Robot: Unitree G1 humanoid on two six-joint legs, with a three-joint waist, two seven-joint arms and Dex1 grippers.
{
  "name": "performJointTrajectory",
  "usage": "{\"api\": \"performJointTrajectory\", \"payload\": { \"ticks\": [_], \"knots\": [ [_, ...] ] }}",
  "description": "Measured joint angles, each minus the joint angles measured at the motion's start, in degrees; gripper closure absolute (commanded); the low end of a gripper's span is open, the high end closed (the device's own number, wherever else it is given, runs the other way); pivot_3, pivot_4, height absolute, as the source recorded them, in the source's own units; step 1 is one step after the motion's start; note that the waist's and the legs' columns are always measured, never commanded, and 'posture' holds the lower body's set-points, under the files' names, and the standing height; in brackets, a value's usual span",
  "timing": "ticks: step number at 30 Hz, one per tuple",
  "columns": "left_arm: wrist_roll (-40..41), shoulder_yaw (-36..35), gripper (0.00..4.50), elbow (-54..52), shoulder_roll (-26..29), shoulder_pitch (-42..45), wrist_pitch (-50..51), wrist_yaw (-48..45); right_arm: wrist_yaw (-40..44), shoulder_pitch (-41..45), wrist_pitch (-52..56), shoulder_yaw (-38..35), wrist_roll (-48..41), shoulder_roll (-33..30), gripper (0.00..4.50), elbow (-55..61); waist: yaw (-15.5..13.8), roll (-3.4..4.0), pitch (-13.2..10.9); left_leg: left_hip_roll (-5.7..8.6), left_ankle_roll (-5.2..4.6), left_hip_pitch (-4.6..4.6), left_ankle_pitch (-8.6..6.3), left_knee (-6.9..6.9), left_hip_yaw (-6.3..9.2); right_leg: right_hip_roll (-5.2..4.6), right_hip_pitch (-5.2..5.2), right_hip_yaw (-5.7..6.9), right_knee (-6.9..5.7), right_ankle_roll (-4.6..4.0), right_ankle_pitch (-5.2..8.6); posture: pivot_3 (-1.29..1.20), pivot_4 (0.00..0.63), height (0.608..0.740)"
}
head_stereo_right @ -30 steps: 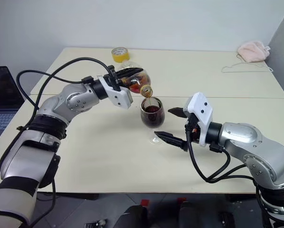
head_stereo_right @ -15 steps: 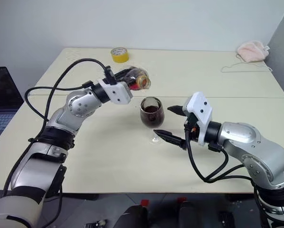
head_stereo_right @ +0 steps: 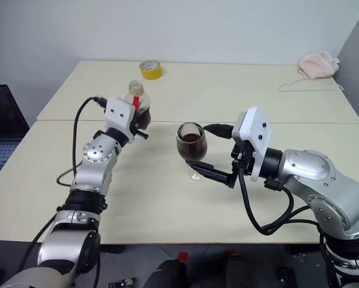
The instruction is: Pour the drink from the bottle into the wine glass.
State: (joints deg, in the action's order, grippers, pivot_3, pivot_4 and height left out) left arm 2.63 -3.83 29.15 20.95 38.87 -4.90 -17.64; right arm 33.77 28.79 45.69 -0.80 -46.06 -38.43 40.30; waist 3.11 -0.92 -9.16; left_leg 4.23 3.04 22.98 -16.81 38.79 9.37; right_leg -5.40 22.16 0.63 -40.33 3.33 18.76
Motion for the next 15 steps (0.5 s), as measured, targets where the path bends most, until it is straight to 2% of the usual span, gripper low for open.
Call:
{"api": "performJointTrajectory", "payload": {
  "ticks": [8,15],
  "knots": [
    [5.2,-7.6,3.65,5.3,-3.0,-0.5,2.0,4.9,1.0,1.7,1.1,-0.1,-1.5,-0.9,0.0,-0.7,-0.1,-0.07,0.1,0.01,0.0,-0.01,0.0,-0.01,-0.04,-0.03,0.0,-0.01,-0.01,0.0,0.0,0.0,0.15,0.74],
    [5.5,-9.3,3.65,13.4,-3.6,1.4,-1.3,6.8,1.4,2.0,1.1,-0.1,-1.5,-1.3,0.0,-2.0,-0.3,-0.11,0.1,0.02,0.0,0.0,0.0,-0.01,-0.05,-0.09,-0.01,0.0,-0.01,0.0,0.0,0.0,0.15,0.74]
  ]
}}
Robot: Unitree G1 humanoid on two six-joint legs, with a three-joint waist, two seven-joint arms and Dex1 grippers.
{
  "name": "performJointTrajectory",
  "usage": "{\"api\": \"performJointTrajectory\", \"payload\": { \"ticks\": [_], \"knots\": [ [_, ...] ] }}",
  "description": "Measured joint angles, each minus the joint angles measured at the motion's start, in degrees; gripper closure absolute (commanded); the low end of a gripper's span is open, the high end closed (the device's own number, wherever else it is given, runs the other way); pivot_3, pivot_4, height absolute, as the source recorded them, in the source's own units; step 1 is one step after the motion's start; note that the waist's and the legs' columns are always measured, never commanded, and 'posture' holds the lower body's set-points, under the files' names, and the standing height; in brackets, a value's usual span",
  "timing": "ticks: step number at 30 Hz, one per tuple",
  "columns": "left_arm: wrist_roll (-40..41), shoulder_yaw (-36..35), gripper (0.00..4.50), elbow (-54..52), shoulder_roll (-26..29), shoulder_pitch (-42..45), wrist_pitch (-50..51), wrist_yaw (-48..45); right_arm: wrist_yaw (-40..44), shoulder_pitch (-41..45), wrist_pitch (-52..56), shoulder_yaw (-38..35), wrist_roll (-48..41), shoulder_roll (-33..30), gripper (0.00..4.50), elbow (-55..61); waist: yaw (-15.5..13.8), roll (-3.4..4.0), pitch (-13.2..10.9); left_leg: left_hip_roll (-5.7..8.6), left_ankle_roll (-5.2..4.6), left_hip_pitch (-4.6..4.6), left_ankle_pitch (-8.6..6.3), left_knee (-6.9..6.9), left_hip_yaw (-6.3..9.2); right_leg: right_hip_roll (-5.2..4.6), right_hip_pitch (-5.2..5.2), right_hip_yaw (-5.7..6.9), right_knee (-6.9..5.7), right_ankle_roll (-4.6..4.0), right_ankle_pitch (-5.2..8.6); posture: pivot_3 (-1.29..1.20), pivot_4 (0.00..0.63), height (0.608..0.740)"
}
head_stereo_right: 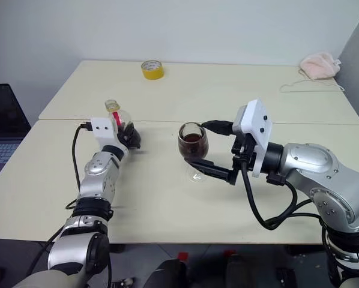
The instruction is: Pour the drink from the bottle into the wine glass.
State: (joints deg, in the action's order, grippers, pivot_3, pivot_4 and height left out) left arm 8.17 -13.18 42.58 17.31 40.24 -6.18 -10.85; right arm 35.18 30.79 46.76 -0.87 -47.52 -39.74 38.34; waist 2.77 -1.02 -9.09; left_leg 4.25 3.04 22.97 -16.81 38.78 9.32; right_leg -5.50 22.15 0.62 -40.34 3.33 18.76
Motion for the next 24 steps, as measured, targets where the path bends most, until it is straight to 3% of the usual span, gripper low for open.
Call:
{"api": "performJointTrajectory", "payload": {
  "ticks": [13,24],
  "knots": [
    [-0.1,-0.7,3.65,10.1,-0.6,4.6,-6.5,0.8,-1.6,0.8,0.7,0.7,1.8,0.0,0.0,-1.6,0.0,-0.01,0.0,0.02,0.0,-0.01,0.0,0.0,-0.02,-0.04,0.0,-0.01,-0.03,0.0,0.0,0.0,0.15,0.74],
    [0.1,-0.9,0.03,11.9,-0.8,5.3,-8.0,0.1,-3.9,4.1,4.2,0.9,0.7,0.6,0.0,-1.0,0.0,-0.04,0.0,-0.01,0.0,0.0,0.0,0.01,0.01,-0.08,0.01,0.0,-0.04,0.0,0.0,0.0,0.15,0.74]
  ]
}}
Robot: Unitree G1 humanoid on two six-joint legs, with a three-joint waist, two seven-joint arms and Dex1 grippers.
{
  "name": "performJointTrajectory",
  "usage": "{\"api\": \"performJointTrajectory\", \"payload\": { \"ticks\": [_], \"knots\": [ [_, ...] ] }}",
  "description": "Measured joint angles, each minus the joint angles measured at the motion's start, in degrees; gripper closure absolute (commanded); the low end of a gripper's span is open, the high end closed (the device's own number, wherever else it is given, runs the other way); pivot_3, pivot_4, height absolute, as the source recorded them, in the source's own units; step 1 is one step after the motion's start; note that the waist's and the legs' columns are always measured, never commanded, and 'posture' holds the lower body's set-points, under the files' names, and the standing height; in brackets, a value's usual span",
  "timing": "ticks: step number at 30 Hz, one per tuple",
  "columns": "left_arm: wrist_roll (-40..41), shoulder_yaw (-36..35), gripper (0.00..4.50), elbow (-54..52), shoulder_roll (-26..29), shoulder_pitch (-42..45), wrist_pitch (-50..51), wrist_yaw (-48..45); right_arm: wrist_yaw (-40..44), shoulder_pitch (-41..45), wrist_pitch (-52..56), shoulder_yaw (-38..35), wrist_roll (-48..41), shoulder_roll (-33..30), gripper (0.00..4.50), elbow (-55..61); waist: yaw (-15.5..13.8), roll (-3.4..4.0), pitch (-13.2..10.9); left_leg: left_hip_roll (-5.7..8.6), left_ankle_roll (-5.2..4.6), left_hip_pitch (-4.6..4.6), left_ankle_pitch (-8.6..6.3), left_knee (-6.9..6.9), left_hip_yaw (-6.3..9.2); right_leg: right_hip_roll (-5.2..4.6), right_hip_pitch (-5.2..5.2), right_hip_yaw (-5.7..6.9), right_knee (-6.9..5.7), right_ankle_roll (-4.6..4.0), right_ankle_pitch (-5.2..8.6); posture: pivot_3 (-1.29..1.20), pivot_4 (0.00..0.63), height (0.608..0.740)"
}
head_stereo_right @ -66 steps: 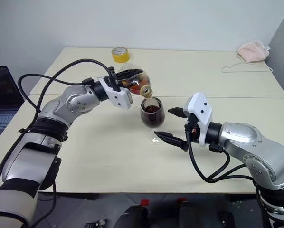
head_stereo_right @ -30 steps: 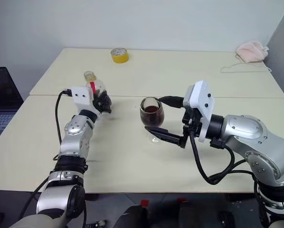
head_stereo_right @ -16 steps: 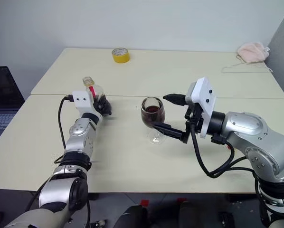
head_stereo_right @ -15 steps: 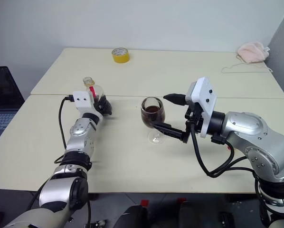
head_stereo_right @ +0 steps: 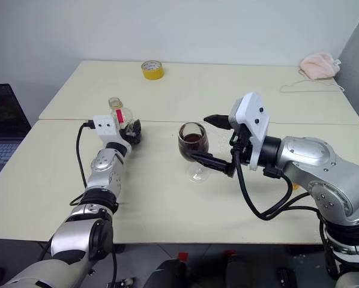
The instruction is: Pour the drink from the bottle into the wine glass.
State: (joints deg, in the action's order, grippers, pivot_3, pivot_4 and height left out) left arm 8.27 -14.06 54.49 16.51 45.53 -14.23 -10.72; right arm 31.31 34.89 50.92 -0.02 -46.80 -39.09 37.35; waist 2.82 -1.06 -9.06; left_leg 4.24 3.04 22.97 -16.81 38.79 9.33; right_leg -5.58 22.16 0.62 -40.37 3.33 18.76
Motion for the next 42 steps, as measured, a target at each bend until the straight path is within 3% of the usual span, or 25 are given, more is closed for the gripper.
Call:
{"api": "performJointTrajectory", "payload": {
  "ticks": [9,18,23,28,32,42],
  "knots": [
    [0.7,0.1,0.01,-5.9,0.0,-4.2,0.2,-1.8,0.5,-1.1,-0.2,0.0,0.2,0.3,0.0,0.0,0.0,0.0,0.0,-0.05,0.0,0.0,0.0,0.0,0.01,-0.05,0.0,-0.02,0.0,0.0,0.0,0.0,0.15,0.74],
    [4.0,-0.1,0.01,-27.6,2.0,-16.7,7.5,-5.7,1.2,-9.8,-3.1,-4.7,0.9,-0.1,0.0,0.1,0.0,-0.01,0.0,-0.22,0.0,-0.02,0.0,-0.01,0.0,-0.07,-0.01,-0.02,0.02,0.0,0.0,0.0,0.15,0.74],
    [6.0,-1.0,0.01,-40.8,3.0,-22.1,16.6,-4.5,1.3,-17.0,-7.7,-7.8,3.4,0.1,0.0,-0.6,-0.3,-0.06,0.1,-0.19,0.0,-0.07,0.0,0.01,-0.03,-0.06,-0.09,-0.03,0.06,0.0,0.0,0.0,0.15,0.74],
    [6.8,-1.8,0.01,-54.2,3.3,-28.5,27.6,0.1,-4.9,-26.0,-21.4,-7.0,15.6,11.8,0.0,-8.9,-0.3,-0.22,0.3,-0.29,0.01,-0.17,0.0,-0.05,-0.07,0.03,-0.15,-0.08,0.06,0.0,0.0,0.0,0.15,0.74],
    [6.2,-1.7,0.01,-59.5,3.5,-29.7,34.3,2.8,-11.2,-27.2,-29.6,-6.2,23.4,19.5,0.0,-14.2,-0.2,-0.17,0.3,-0.3,0.01,-0.2,0.0,-0.02,-0.07,0.07,-0.13,-0.11,0.0,0.0,0.0,0.0,0.15,0.74],
    [8.5,-0.3,0.01,-66.7,2.8,-37.0,32.6,-3.0,-18.2,-28.6,-45.4,-2.2,35.2,29.9,0.0,-27.5,0.0,-0.09,0.3,-0.35,0.02,-0.24,0.0,-0.11,-0.11,0.11,-0.14,-0.15,0.1,-0.01,0.0,0.0,0.15,0.74]
  ]
}}
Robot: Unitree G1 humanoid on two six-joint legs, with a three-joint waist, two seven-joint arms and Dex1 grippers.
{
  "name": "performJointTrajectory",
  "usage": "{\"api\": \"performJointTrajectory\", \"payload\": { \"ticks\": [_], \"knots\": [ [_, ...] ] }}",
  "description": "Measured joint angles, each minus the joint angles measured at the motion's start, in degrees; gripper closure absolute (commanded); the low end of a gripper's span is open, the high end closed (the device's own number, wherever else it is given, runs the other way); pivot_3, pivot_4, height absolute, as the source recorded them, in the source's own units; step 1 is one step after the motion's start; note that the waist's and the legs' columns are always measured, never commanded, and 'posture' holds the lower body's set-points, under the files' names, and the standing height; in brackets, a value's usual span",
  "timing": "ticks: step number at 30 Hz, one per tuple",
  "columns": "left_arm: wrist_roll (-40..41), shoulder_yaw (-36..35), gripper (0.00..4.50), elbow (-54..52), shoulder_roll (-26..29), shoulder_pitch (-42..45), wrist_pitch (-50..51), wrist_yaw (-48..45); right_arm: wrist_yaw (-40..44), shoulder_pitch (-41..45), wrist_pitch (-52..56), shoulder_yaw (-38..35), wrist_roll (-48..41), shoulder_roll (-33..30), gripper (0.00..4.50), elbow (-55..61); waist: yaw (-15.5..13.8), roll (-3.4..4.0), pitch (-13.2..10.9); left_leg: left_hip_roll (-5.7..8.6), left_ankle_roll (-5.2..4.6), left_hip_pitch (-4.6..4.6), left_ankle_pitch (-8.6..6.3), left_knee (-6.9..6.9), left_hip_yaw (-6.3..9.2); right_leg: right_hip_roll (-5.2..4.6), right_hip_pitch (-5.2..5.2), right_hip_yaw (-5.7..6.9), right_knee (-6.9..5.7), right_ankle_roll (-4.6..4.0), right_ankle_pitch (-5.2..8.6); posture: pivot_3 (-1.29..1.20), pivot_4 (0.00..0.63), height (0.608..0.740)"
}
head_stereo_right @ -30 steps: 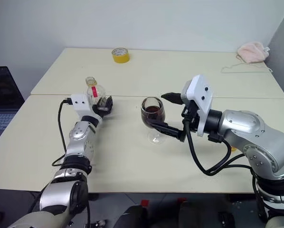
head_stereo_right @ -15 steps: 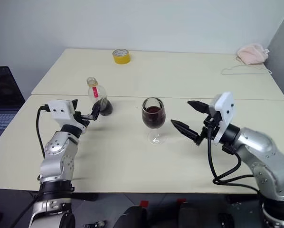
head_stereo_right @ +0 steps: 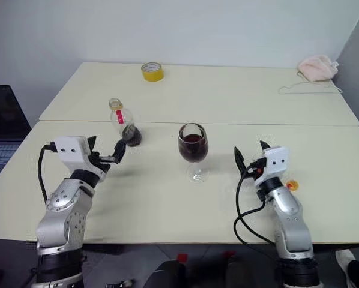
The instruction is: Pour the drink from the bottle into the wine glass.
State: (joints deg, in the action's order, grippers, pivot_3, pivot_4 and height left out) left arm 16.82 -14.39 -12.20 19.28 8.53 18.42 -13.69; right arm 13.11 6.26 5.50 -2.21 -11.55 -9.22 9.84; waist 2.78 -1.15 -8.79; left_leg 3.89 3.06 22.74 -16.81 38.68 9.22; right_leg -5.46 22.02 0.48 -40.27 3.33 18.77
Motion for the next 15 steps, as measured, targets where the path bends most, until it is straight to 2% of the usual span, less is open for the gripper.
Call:
{"api": "performJointTrajectory", "payload": {
  "ticks": [5,15],
  "knots": [
    [-0.9,1.4,0.01,-0.6,-1.6,-1.5,-1.8,-0.4,-2.1,0.8,-2.2,0.1,1.3,3.2,0.0,-4.3,0.0,0.01,0.0,-0.03,0.0,0.0,0.0,0.0,-0.02,0.04,-0.01,-0.02,0.04,0.0,0.0,0.0,0.15,0.74],
    [-1.7,1.3,0.01,1.8,-4.3,-1.7,-5.6,1.3,-3.0,2.1,-4.1,0.0,1.5,4.3,0.0,-7.8,0.0,0.06,0.0,-0.09,0.0,-0.01,0.0,-0.02,-0.05,0.09,-0.02,-0.04,0.07,0.0,0.0,0.0,0.15,0.74]
  ]
}}
